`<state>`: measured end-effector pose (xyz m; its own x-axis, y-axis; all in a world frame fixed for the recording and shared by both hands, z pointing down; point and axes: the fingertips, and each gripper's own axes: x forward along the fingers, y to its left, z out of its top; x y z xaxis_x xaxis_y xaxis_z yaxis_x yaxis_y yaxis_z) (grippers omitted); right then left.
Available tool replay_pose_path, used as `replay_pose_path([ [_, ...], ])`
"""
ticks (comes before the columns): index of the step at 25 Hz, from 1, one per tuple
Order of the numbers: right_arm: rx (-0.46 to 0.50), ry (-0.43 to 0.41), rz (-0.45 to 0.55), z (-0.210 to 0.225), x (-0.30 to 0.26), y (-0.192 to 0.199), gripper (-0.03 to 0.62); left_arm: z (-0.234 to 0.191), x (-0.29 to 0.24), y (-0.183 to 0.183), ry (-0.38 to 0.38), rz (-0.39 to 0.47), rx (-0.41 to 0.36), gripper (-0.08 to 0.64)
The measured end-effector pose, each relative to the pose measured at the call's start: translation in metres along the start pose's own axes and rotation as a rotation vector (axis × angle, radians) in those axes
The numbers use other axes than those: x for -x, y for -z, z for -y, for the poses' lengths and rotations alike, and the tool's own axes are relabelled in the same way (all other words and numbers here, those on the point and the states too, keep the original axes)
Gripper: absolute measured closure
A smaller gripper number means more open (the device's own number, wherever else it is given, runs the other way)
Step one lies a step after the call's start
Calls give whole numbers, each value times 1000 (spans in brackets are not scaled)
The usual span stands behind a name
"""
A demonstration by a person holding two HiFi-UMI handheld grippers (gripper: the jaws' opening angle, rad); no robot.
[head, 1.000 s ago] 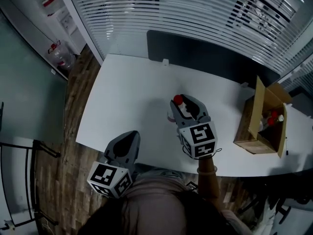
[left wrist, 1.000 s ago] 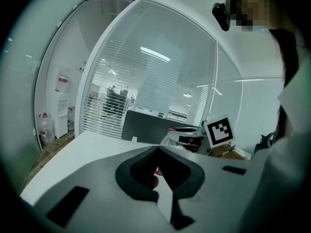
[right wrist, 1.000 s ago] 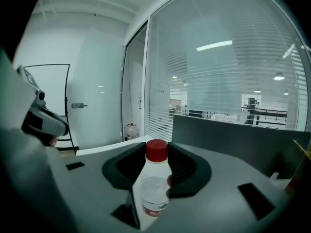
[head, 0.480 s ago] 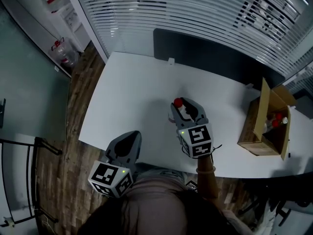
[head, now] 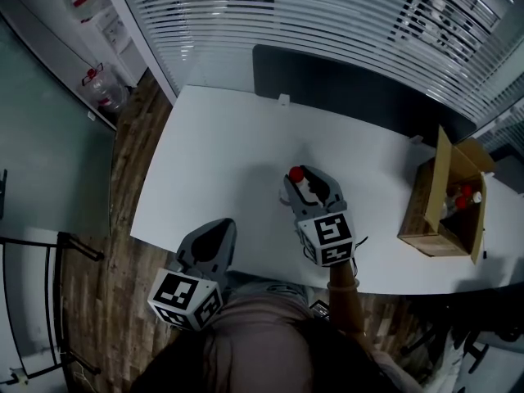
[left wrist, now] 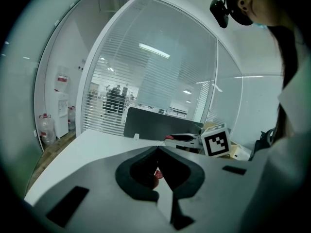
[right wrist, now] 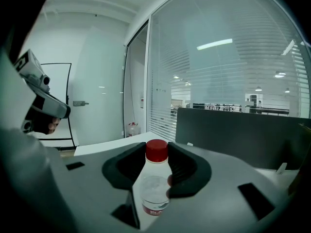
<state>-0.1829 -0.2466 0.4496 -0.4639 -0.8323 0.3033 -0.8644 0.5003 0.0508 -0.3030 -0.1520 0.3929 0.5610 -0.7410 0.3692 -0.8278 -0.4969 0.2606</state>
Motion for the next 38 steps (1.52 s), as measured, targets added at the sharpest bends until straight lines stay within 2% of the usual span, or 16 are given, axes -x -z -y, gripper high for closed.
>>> replay_pose_path([
  [8,-68,2,-18,2,6,4,433,2,-3,9,38,17,-8,552],
  [29,-87,11,-33,-2,22,10,433,13,1,4,76,16,-27,551],
  [38,-104,75,-17,4,51,6,433,24,-1,6,121,32,-25,551],
])
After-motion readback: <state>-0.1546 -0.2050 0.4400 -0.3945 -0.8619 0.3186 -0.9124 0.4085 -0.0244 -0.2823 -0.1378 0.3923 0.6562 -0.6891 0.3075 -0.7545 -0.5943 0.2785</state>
